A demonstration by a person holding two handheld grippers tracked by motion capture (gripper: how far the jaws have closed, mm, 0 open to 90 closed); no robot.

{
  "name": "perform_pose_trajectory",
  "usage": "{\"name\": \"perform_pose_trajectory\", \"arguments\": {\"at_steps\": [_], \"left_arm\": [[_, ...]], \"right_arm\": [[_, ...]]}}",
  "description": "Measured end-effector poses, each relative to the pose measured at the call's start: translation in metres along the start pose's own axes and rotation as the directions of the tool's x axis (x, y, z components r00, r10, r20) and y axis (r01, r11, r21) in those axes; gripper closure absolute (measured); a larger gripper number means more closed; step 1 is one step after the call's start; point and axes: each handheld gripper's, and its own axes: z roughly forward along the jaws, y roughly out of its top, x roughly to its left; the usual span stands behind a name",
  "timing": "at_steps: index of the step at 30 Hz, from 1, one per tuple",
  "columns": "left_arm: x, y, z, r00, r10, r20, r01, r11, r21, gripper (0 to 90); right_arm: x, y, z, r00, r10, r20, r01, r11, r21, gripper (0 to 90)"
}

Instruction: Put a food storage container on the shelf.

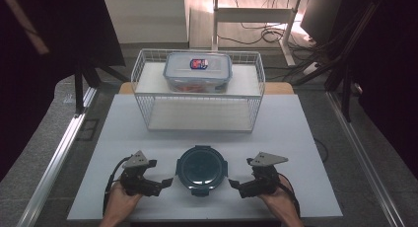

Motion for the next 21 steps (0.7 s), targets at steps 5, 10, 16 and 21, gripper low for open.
{"name": "perform_pose_trajectory", "arguments": {"at_steps": [5, 10, 16, 21], "left_arm": [[-0.002, 0.009, 0.007, 0.9996, 0.005, 0.028, -0.006, 0.9998, 0.018, 4.7], [-0.002, 0.016, 0.015, 0.9975, 0.0, 0.071, -0.003, 0.9993, 0.038, 4.3], [-0.002, 0.028, 0.025, 0.9887, 0.005, 0.15, -0.012, 0.9988, 0.048, 3.6], [0.001, 0.038, 0.038, 0.9842, -0.02, 0.176, 0.001, 0.9946, 0.103, 5.2]], "right_arm": [[0.004, 0.007, 0.007, 0.9998, 0.003, -0.017, -0.003, 0.999, 0.032, 0.8], [0.006, 0.015, 0.015, 0.997, 0.062, -0.047, -0.058, 0.996, 0.073, 0.0], [0.006, 0.023, 0.023, 0.9908, 0.104, -0.087, -0.092, 0.986, 0.136, 1.8], [0.003, 0.031, 0.035, 0.9818, 0.143, -0.125, -0.121, 0.979, 0.165, 5.0]]}}
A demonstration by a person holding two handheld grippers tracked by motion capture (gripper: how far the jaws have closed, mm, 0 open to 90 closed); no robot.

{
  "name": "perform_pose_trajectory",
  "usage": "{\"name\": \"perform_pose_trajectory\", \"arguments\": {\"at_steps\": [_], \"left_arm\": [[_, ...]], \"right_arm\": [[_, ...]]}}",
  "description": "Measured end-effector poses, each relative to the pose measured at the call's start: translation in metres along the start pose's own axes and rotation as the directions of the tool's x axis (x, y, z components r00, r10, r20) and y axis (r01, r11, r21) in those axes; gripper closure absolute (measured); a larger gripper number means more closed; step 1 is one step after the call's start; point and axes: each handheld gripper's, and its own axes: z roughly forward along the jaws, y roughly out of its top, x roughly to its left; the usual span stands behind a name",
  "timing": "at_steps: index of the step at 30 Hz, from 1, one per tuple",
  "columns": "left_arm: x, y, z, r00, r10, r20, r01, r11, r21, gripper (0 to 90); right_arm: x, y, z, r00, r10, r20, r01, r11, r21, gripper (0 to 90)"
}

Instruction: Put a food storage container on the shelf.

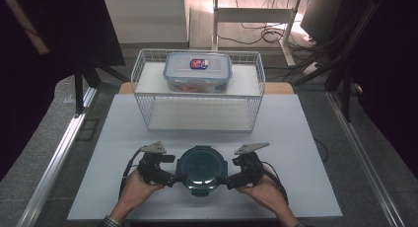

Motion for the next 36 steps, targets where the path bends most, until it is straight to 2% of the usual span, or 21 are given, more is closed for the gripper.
{"name": "perform_pose_trajectory", "arguments": {"at_steps": [2, 3, 5, 6, 7, 9, 13, 16, 17, 19, 20, 21, 23, 24, 28, 31, 33, 34, 36], "left_arm": [[0.003, -0.001, 0.004, 0.9999, -0.01, 0.0, 0.01, 0.9993, 0.037, 6.7], [0.005, -0.003, 0.005, 0.9996, -0.025, 0.015, 0.025, 0.9987, 0.045, 7.2], [0.01, -0.006, 0.004, 0.9952, -0.066, 0.072, 0.063, 0.9971, 0.043, 11.4], [0.011, -0.007, 0.004, 0.9918, -0.082, 0.098, 0.078, 0.9961, 0.042, 15.4], [0.011, -0.007, 0.003, 0.99, -0.094, 0.106, 0.09, 0.9949, 0.045, 19.9], [0.012, -0.007, 0.002, 0.9886, -0.108, 0.105, 0.104, 0.9934, 0.048, 21.2], [0.014, -0.012, -0.004, 0.982, -0.14, 0.127, 0.137, 0.9901, 0.031, 28.4], [0.014, -0.017, -0.011, 0.9787, -0.148, 0.143, 0.148, 0.989, 0.009, 38.0], [0.013, -0.02, -0.015, 0.9756, -0.157, 0.153, 0.16, 0.9872, -0.002, 41.7], [0.012, -0.024, -0.019, 0.9686, -0.174, 0.178, 0.181, 0.9832, -0.025, 48.5], [0.009, -0.025, -0.02, 0.9715, -0.165, 0.17, 0.173, 0.9846, -0.03, 50.2], [0.006, -0.026, -0.021, 0.9739, -0.163, 0.159, 0.17, 0.985, -0.032, 50.5], [0.002, -0.027, -0.024, 0.9748, -0.161, 0.154, 0.169, 0.9848, -0.039, 52.1], [0.001, -0.028, -0.025, 0.9734, -0.17, 0.153, 0.179, 0.9827, -0.046, 53.0], [-0.007, -0.029, -0.027, 0.9768, -0.171, 0.128, 0.18, 0.9815, -0.064, 54.2], [-0.009, -0.026, -0.028, 0.9757, -0.18, 0.125, 0.189, 0.9798, -0.066, 55.4], [-0.009, -0.025, -0.028, 0.9743, -0.185, 0.128, 0.196, 0.9773, -0.079, 56.4], [-0.008, -0.024, -0.028, 0.9741, -0.187, 0.127, 0.199, 0.9765, -0.083, 56.6], [-0.006, -0.022, -0.027, 0.9734, -0.192, 0.125, 0.204, 0.9747, -0.091, 56.8]], "right_arm": [[-0.004, 0.003, 0.006, 0.9993, 0.021, -0.029, -0.021, 1.0, 0.009, 7.5], [-0.006, 0.004, 0.009, 0.998, 0.039, -0.05, -0.038, 0.999, 0.017, 8.3], [-0.011, 0.003, 0.014, 0.9934, 0.073, -0.088, -0.07, 0.997, 0.039, 10.4], [-0.014, 0.001, 0.015, 0.9875, 0.097, -0.124, -0.092, 0.995, 0.049, 13.1], [-0.016, 0.0, 0.016, 0.9811, 0.118, -0.153, -0.11, 0.992, 0.059, 15.2], [-0.018, -0.002, 0.016, 0.9707, 0.146, -0.191, -0.135, 0.988, 0.072, 18.9], [-0.021, -0.003, 0.012, 0.9653, 0.162, -0.205, -0.151, 0.986, 0.064, 26.7], [-0.023, -0.006, 0.006, 0.9539, 0.186, -0.235, -0.182, 0.983, 0.04, 36.8], [-0.023, -0.007, 0.003, 0.9483, 0.197, -0.249, -0.195, 0.98, 0.035, 41.6], [-0.025, -0.009, -0.004, 0.9323, 0.235, -0.275, -0.236, 0.971, 0.029, 50.4], [-0.024, -0.011, -0.006, 0.9249, 0.25, -0.286, -0.252, 0.967, 0.029, 51.7], [-0.022, -0.013, -0.007, 0.9242, 0.251, -0.288, -0.255, 0.967, 0.024, 52.1], [-0.017, -0.014, -0.01, 0.9336, 0.24, -0.266, -0.247, 0.969, 0.008, 53.4], [-0.015, -0.015, -0.012, 0.9317, 0.245, -0.268, -0.252, 0.968, 0.008, 53.9], [-0.01, -0.019, -0.015, 0.9327, 0.264, -0.245, -0.275, 0.961, -0.01, 54.7], [-0.008, -0.019, -0.017, 0.928, 0.287, -0.238, -0.295, 0.955, 0.0, 55.6], [-0.006, -0.019, -0.019, 0.9319, 0.281, -0.23, -0.29, 0.957, -0.007, 56.0], [-0.005, -0.019, -0.02, 0.9391, 0.264, -0.22, -0.275, 0.961, -0.017, 56.0], [-0.004, -0.017, -0.021, 0.9482, 0.244, -0.203, -0.254, 0.967, -0.023, 55.9]]}}
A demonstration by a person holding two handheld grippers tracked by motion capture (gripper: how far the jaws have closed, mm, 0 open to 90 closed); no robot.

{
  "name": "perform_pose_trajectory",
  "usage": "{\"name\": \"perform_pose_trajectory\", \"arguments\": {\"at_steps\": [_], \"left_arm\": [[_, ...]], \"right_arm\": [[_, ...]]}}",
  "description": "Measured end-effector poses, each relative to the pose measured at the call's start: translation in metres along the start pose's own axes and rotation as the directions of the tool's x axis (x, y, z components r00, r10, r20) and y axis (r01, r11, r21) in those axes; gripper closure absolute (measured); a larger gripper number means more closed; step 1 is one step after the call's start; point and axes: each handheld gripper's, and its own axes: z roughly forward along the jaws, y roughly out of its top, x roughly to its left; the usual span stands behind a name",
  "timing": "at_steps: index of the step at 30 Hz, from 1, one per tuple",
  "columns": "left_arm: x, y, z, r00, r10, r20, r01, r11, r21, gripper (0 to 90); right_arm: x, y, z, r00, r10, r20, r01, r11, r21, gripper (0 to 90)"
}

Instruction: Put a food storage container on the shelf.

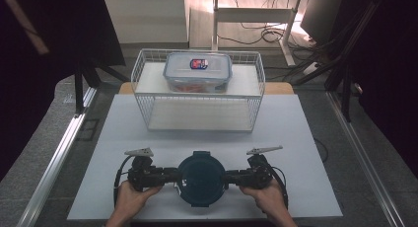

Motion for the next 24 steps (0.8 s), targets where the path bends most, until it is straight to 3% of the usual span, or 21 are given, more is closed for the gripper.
{"name": "perform_pose_trajectory", "arguments": {"at_steps": [12, 24], "left_arm": [[-0.006, 0.021, -0.001, 0.9993, 0.031, -0.023, -0.031, 0.9991, -0.029, 56.7], [-0.016, 0.053, -0.018, 0.9947, 0.082, -0.061, -0.086, 0.9944, -0.061, 56.5]], "right_arm": [[0.003, 0.02, -0.012, 0.9982, -0.048, 0.034, 0.051, 0.995, -0.083, 55.5], [0.011, 0.05, -0.024, 0.9946, -0.097, 0.037, 0.101, 0.985, -0.139, 55.6]]}}
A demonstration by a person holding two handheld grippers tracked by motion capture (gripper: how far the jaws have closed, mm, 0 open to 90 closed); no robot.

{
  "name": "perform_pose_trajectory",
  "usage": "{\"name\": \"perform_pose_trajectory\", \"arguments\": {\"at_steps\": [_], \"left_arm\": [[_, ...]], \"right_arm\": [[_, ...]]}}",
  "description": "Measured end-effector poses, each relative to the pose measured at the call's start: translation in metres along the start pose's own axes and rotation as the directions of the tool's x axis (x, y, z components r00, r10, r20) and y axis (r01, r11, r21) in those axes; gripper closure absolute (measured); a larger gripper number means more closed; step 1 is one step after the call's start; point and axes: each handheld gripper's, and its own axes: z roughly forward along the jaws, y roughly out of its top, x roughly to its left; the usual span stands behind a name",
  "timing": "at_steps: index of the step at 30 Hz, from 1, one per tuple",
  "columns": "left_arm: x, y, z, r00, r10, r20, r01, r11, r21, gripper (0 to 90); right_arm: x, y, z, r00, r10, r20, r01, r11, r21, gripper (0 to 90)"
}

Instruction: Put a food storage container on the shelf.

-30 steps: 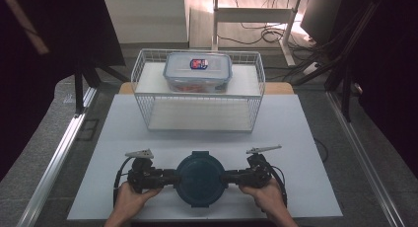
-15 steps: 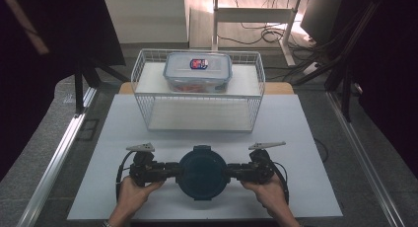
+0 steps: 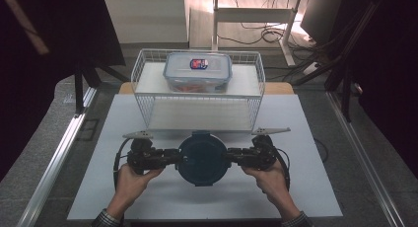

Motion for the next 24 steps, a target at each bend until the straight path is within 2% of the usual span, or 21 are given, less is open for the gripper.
{"name": "perform_pose_trajectory", "arguments": {"at_steps": [8, 13, 24], "left_arm": [[-0.001, 0.024, -0.007, 0.9999, 0.011, -0.01, -0.011, 0.9998, -0.014, 56.5], [-0.003, 0.043, -0.013, 0.9992, 0.035, -0.019, -0.036, 0.9989, -0.029, 56.3], [-0.005, 0.092, -0.031, 0.9983, 0.056, -0.019, -0.057, 0.9965, -0.061, 56.4]], "right_arm": [[0.002, 0.024, -0.005, 0.9999, -0.016, 0.0, 0.016, 1.0, -0.016, 55.6], [0.003, 0.04, -0.009, 0.9998, -0.02, -0.003, 0.02, 0.999, -0.037, 55.6], [0.014, 0.089, -0.023, 0.9987, -0.048, 0.014, 0.049, 0.996, -0.073, 55.7]]}}
